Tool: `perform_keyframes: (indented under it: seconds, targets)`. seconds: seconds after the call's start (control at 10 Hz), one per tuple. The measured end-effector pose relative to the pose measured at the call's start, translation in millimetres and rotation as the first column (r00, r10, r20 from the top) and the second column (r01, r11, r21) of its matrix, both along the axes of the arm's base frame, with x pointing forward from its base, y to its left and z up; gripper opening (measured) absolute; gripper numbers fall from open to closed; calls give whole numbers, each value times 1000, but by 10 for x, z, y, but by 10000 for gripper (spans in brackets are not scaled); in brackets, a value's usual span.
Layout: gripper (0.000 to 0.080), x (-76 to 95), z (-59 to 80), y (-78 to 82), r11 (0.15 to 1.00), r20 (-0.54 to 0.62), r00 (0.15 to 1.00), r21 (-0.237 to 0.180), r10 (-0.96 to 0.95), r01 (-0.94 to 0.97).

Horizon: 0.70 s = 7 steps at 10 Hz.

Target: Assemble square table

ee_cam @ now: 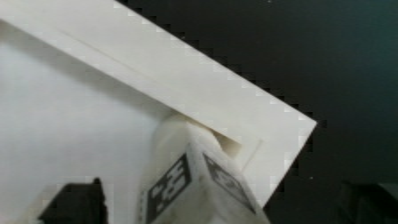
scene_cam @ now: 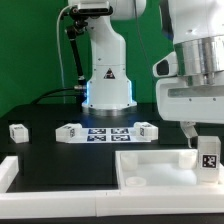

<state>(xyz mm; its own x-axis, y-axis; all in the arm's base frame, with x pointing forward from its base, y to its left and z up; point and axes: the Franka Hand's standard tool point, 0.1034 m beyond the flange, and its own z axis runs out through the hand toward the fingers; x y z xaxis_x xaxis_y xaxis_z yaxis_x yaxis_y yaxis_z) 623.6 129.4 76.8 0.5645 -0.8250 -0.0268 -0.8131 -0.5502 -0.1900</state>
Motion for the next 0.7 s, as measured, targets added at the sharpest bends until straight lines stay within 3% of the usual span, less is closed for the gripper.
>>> perform_keyframes:
  seconds: [0.1,0.3,0.4,0.6,0.7]
  targets:
    - [649,1,-1,-10,995,11,996,-17,94,-94]
    - [649,27,4,-70,904,24,908,-105,419,-414]
    - [649,32,4,-78,873,22,878,-123,479,-473]
    - [649,28,0,-81,891,20,896,-116,444,-439]
    - [528,27,0,-82,894,20,899,-115,438,-434]
